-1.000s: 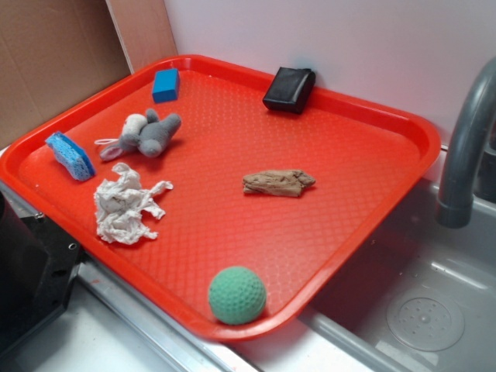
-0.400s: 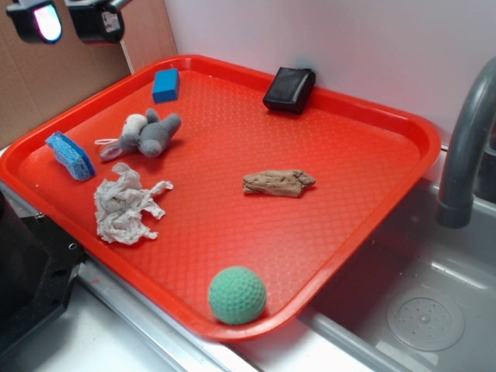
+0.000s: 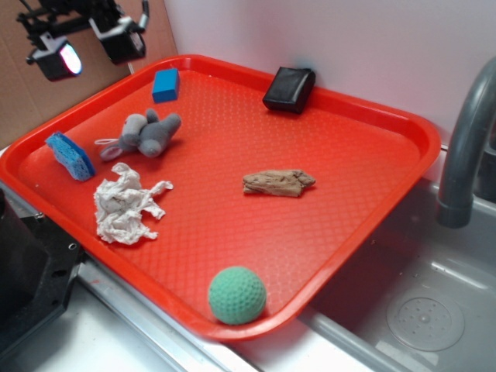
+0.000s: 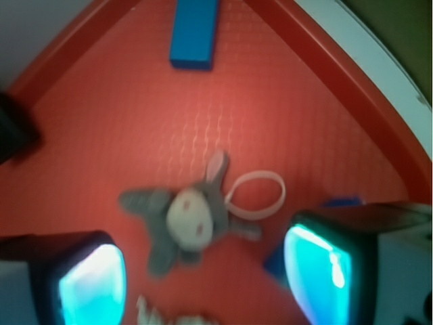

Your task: Grab the blue block.

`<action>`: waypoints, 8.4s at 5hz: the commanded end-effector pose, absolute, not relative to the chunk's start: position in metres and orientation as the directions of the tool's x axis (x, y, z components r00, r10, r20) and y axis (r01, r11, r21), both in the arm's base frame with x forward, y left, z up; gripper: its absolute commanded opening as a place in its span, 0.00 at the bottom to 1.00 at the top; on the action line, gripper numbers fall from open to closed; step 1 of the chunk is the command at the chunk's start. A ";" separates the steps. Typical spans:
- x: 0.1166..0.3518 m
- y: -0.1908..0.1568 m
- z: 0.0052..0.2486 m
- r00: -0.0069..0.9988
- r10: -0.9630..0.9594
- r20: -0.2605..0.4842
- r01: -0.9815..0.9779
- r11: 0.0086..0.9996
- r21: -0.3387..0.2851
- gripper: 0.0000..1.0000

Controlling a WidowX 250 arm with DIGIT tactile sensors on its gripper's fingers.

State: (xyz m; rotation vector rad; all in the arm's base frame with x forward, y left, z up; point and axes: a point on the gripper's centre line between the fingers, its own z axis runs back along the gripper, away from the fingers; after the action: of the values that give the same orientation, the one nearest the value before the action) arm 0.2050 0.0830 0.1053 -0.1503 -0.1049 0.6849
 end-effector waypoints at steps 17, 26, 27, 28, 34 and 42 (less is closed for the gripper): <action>0.321 0.135 0.027 0.689 0.712 0.136 -0.711 0.700 -0.068 0.00; 0.339 0.149 0.044 0.608 0.761 0.226 -0.716 0.648 -0.260 1.00; 0.341 0.151 0.037 0.608 0.761 0.225 -0.722 0.648 -0.240 1.00; 0.344 0.152 0.031 0.615 0.756 0.221 -0.722 0.654 -0.225 1.00; 0.349 0.159 0.018 0.616 0.747 0.250 -0.737 0.659 -0.151 0.00; 0.179 0.033 0.169 0.973 0.158 0.168 -0.141 0.984 -0.111 0.00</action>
State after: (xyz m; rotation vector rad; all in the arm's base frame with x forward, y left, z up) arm 0.1757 0.0143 0.1587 -0.1044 -0.1504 0.1563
